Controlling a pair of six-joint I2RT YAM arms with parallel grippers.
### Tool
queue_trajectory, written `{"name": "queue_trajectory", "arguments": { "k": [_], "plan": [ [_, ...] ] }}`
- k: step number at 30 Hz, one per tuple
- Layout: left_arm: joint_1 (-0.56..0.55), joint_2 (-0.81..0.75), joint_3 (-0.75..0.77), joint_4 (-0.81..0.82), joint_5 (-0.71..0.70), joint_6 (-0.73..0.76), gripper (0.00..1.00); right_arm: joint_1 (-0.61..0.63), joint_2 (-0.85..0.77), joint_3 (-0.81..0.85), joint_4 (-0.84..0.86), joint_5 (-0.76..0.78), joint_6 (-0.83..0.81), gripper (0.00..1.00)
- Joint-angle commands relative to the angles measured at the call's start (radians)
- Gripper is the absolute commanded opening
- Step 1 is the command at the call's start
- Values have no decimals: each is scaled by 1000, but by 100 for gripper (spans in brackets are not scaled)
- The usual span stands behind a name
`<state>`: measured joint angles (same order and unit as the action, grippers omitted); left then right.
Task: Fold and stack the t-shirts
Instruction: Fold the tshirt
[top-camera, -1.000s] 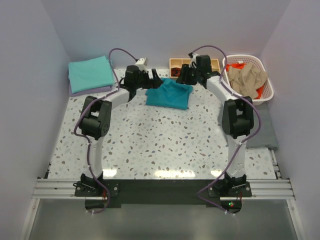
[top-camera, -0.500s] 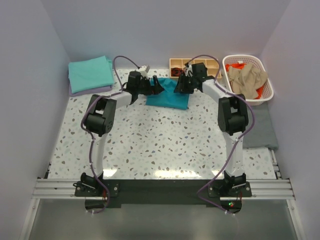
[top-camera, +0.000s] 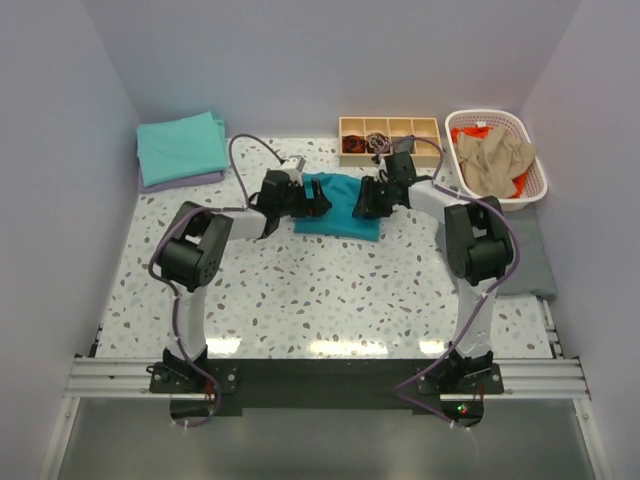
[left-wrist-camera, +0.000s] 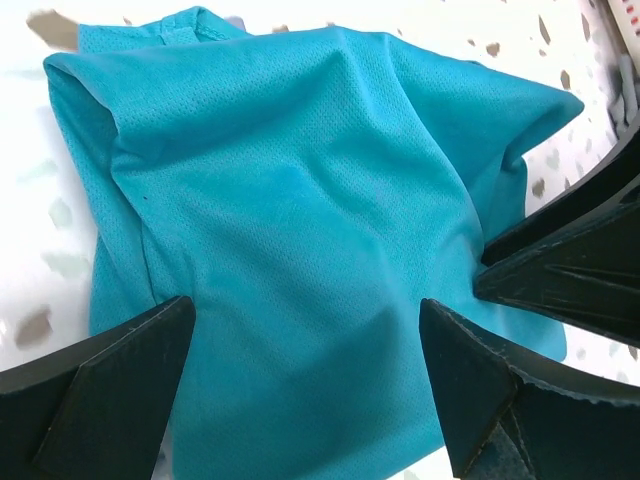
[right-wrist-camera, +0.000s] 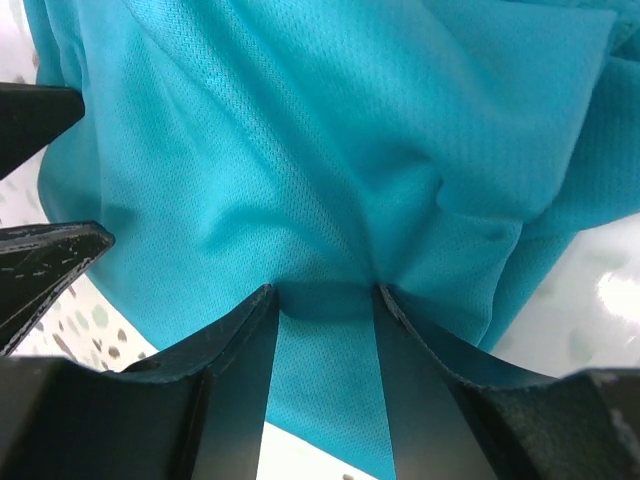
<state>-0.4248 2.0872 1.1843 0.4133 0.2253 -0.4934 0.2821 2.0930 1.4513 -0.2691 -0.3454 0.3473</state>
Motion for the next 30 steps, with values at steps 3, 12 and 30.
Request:
{"name": "queue_trajectory", "arguments": {
  "k": [3, 12, 30],
  "plan": [
    [-65, -178, -224, -126, -43, -48, 100, 94, -195, -224, -22, 66, -1, 47],
    [-94, -479, -387, -195, -90, -25, 100, 129, -502, -330, -56, 158, -21, 49],
    [-92, -286, -71, -192, -80, 62, 100, 126, -324, -172, -36, 158, -42, 49]
  ]
}}
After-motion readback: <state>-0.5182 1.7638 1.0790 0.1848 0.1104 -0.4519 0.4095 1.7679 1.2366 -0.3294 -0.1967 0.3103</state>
